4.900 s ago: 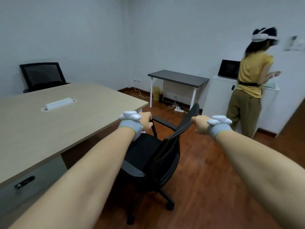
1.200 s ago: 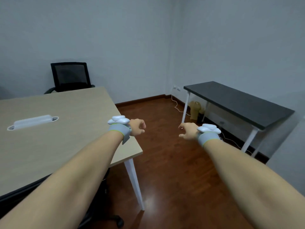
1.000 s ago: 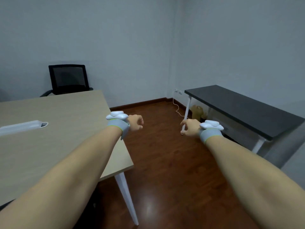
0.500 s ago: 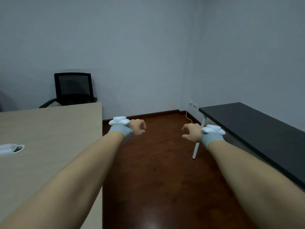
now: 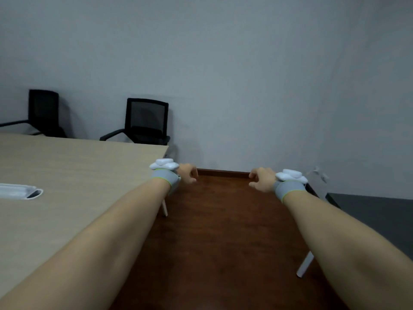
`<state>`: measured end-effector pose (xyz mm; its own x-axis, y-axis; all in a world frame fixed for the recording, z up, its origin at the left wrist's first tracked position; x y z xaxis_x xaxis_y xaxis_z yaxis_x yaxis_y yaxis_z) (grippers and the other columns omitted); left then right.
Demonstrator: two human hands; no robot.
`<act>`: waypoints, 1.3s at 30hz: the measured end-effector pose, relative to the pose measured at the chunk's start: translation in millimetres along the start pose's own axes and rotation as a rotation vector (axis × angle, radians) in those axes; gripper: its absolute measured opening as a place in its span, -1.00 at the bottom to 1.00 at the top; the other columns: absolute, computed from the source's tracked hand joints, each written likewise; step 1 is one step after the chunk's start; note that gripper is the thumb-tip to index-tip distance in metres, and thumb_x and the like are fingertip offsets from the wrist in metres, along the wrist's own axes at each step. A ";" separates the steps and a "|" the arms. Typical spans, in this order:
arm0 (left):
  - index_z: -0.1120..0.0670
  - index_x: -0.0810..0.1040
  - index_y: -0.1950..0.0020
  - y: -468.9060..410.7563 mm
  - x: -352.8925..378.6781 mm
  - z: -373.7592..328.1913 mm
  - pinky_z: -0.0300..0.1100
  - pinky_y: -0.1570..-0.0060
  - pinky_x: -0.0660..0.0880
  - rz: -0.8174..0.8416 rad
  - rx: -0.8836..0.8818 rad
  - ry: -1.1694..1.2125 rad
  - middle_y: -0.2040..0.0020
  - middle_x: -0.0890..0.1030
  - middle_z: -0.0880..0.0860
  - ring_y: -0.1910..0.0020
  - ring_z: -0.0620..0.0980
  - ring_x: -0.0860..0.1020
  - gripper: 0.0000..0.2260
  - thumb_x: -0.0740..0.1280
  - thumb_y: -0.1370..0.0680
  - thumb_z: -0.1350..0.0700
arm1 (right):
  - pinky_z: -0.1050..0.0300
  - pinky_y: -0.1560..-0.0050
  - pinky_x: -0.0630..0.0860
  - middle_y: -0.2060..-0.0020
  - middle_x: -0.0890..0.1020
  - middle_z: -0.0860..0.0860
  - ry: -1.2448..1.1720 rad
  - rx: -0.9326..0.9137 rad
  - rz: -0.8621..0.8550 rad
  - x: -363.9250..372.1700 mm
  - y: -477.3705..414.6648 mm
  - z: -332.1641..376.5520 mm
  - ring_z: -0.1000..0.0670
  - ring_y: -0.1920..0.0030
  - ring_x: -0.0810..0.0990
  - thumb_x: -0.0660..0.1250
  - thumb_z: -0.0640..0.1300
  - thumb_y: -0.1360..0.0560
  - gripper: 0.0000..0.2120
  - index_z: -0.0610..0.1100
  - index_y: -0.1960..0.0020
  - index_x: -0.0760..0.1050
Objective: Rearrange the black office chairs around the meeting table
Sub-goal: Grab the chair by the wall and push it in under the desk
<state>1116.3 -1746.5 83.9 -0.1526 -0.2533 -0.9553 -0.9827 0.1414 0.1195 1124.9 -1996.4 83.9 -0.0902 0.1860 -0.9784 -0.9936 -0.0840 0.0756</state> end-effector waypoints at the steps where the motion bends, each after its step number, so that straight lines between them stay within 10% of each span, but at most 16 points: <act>1: 0.13 0.50 -0.28 -20.5 -2.4 6.1 -0.16 -0.18 0.44 -0.019 -0.026 -0.005 -0.26 0.58 0.13 -0.24 0.11 0.54 -0.70 0.26 -0.56 0.11 | 0.06 -0.29 0.41 -0.25 0.53 -0.15 0.001 -0.024 0.001 1.2 -27.0 1.1 -0.15 -0.28 0.48 0.31 -0.04 -0.50 -0.62 -0.11 -0.29 0.47; 39: 0.04 0.50 -0.19 -766.8 -154.8 300.7 -0.08 -0.19 0.47 -0.094 -0.563 0.000 -0.20 0.59 0.05 -0.16 0.09 0.55 -0.76 0.24 -0.54 0.05 | 0.08 -0.25 0.41 -0.22 0.57 -0.12 0.049 -0.594 0.114 -31.9 -958.1 193.7 -0.14 -0.26 0.51 0.28 -0.05 -0.51 -0.63 -0.10 -0.30 0.46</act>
<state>1925.0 -1528.0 58.8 -0.0617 -0.2397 -0.9689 -0.8963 -0.4137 0.1595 2066.6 -1732.2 80.0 -0.1767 0.0992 -0.9793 -0.7687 -0.6352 0.0744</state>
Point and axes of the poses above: each hand's wrist, its own y-axis away from the middle knuckle, its own x-axis out of the palm, z = x × y, the point moved 1 cm from there along -y, towards the middle knuckle
